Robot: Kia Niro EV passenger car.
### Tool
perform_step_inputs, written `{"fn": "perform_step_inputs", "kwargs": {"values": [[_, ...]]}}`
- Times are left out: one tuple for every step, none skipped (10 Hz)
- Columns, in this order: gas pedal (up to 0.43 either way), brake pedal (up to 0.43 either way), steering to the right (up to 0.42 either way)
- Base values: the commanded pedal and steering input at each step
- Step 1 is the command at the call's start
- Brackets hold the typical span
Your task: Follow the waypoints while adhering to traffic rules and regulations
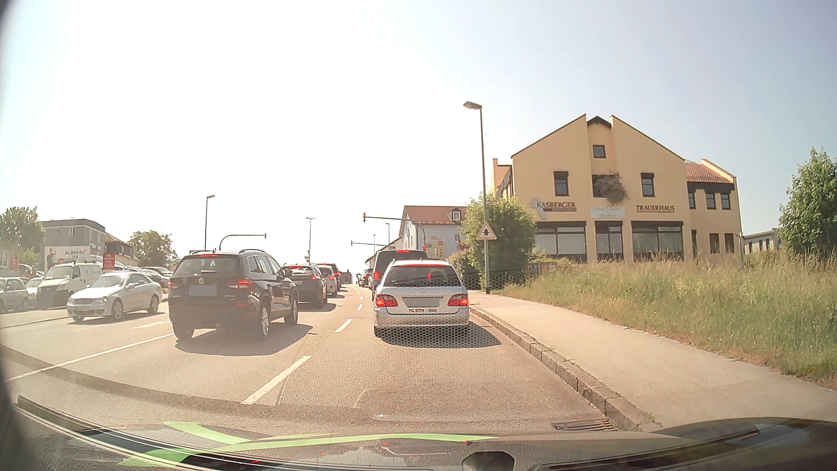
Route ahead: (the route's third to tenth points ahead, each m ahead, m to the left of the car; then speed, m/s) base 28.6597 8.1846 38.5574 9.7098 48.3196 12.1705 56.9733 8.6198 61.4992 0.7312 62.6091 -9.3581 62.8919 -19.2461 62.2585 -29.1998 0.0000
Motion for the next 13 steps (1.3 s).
{"fn": "perform_step_inputs", "kwargs": {"values": [[0.000,0.262,-0.022],[0.000,0.268,-0.024],[0.000,0.268,-0.024],[0.000,0.268,-0.024],[0.000,0.268,-0.023],[0.000,0.268,-0.024],[0.000,0.268,-0.024],[0.000,0.268,-0.024],[0.000,0.268,-0.024],[0.000,0.268,-0.024],[0.000,0.268,-0.024],[0.000,0.268,-0.024],[0.000,0.268,-0.024]]}}
